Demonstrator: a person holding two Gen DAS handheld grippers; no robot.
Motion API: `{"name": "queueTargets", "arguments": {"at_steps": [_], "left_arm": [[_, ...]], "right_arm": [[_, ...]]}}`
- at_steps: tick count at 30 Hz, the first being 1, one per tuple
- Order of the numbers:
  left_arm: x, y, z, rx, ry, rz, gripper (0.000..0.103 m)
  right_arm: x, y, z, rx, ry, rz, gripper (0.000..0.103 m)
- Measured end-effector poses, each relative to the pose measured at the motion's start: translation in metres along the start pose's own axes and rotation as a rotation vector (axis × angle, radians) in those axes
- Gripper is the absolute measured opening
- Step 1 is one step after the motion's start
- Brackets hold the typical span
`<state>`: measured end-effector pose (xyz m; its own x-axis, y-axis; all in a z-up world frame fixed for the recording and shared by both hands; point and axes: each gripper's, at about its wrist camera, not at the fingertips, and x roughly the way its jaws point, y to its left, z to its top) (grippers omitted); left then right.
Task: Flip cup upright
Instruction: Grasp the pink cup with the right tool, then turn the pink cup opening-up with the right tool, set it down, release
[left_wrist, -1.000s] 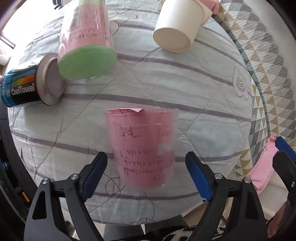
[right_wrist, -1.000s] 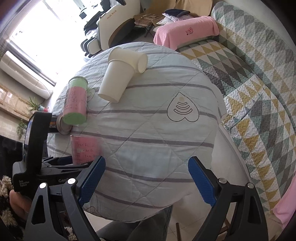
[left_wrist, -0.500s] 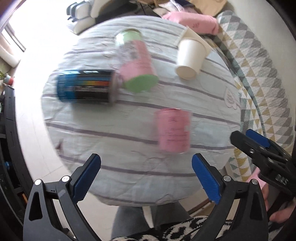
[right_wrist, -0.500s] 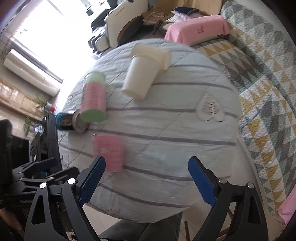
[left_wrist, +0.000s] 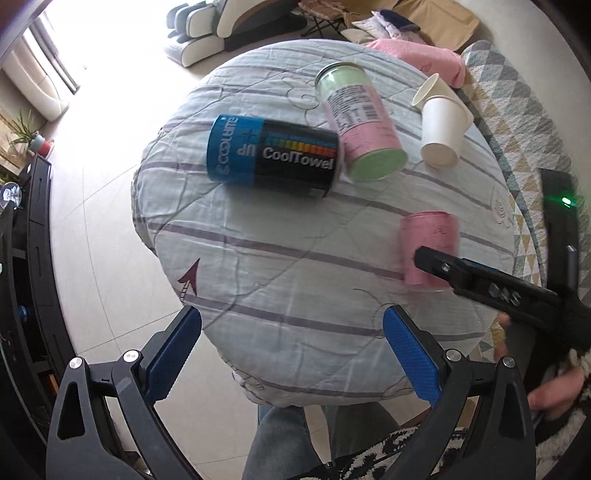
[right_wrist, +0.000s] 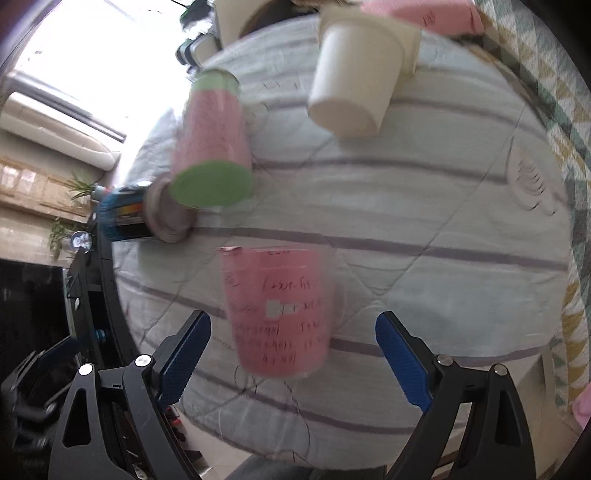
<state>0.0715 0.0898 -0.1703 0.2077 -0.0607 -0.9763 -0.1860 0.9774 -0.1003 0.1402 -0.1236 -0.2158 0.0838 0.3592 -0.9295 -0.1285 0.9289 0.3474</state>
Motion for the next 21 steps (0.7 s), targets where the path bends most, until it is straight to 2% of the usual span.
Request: {"name": "queueTargets", "arguments": {"at_steps": [2,3,4,5,8,12,15,19,21], "left_arm": [[0.002,0.001,0.0,0.006,-0.004,-0.001,0.1],[0.003,0.002,0.0,0.009,-0.003,0.001,0.1],[0.004,0.003,0.0,0.009,0.0,0.001,0.1],[0.004,0.003,0.001,0.008,0.002,-0.003,0.1],[0.001,0.002,0.003,0.016,-0.008,-0.012,0.1],[0.0,-0.002,0.008,0.026,-0.019,-0.019,0.1],[-0.001,-0.007,0.012,0.037,-0.031,-0.019,0.1],[0.004,-0.012,0.016,0.047,-0.035,-0.018,0.1],[0.008,-0.015,0.018,0.05,-0.042,-0.018,0.1]], "right_arm": [[0.013,-0.001,0.002,0.029,0.02,0.04,0.092],[0.017,0.0,0.003,0.031,0.015,0.049,0.089],[0.018,0.001,0.003,0.028,0.001,0.043,0.073],[0.019,0.003,0.004,0.02,-0.002,0.026,0.064],[0.015,0.005,0.004,0.022,-0.015,0.037,0.065],[-0.003,0.008,0.004,-0.002,-0.089,0.036,0.065],[-0.02,0.014,0.008,-0.055,-0.196,0.029,0.065],[-0.033,0.025,0.013,-0.168,-0.381,0.032,0.065],[-0.029,0.03,0.016,-0.201,-0.417,0.009,0.065]]}}
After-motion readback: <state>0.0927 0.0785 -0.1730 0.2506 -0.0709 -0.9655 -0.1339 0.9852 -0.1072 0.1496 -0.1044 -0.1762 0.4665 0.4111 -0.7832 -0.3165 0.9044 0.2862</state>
